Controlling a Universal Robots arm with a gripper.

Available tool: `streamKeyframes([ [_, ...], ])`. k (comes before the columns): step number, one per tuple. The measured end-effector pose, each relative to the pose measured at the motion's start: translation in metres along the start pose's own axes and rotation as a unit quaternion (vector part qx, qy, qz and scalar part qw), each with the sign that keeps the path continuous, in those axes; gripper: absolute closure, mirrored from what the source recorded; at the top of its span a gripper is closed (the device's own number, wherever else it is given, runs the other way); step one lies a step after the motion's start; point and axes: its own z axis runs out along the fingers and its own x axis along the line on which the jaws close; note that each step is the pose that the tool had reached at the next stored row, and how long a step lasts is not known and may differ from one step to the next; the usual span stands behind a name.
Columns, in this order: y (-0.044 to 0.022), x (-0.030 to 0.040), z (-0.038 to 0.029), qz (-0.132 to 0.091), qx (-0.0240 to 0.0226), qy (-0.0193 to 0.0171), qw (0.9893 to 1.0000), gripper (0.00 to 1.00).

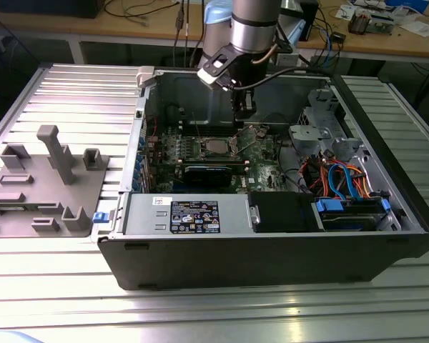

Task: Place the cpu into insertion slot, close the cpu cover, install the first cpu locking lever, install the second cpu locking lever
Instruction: 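Close the cpu cover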

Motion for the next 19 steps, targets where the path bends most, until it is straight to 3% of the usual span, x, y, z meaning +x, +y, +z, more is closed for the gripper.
streamKeyframes([
  [5,0.0068,0.0001,0.0008,0.014,0.0004,-0.0001,0.9999,0.89],
  [19,0.0071,0.0001,0.0009,0.014,0.0004,0.0000,0.9999,0.89],
])
